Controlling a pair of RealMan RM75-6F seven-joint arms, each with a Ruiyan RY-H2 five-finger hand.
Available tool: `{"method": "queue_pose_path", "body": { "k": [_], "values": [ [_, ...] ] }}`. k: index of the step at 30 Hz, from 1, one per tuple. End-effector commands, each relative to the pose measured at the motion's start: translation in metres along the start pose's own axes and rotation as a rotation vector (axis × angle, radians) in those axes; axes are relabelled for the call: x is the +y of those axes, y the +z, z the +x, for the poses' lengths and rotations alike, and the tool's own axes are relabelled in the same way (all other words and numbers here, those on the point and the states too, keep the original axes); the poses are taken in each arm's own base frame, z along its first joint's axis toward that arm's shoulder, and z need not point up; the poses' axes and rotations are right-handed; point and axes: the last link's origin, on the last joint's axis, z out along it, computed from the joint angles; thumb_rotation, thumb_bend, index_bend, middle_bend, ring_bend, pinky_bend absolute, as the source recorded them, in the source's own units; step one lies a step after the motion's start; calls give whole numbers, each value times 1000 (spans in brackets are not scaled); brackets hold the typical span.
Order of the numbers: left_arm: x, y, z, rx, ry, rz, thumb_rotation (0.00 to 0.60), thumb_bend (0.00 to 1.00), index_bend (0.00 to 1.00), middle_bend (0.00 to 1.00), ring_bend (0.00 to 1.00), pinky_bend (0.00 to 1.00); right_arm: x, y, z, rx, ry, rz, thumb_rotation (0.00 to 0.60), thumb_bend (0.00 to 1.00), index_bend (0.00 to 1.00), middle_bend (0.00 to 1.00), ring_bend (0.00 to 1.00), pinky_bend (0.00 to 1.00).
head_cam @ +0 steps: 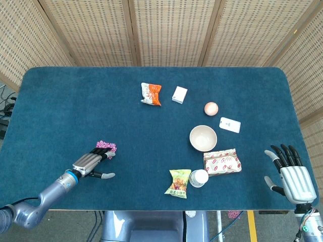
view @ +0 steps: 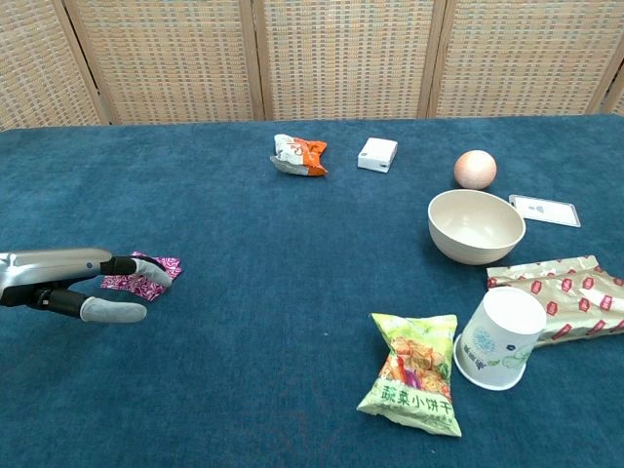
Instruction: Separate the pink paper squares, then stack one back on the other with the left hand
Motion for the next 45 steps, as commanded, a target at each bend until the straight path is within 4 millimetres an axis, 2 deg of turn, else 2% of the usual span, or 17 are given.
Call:
{"method": "queue_pose_path", "body": {
  "k": [1,23,35,40,45],
  "values": [
    [2,-1,-2,-7,2,-4,117,54,104,0,0,0,1,-1,0,0,2,-3,600,311,174,123,0,0],
    [10,-30,-20,-68,56,-25,117,57,104,0,0,0,5,-3,-1,6,14,-13,600,311,174,123,0,0],
    [23,-51,-32,-103,85,-65,117,62,104,0,0,0,9,-6,-1,17,24,-18,600,311,174,124,0,0],
    [28,-57,-30,-86,103,-82,116,62,104,0,0,0,10,-6,-1,19,28,-17,600,311,174,124,0,0],
    [25,-53,-17,-16,93,-66,117,63,104,0,0,0,11,-7,0,21,31,-18,600,311,174,124,0,0]
  ]
}}
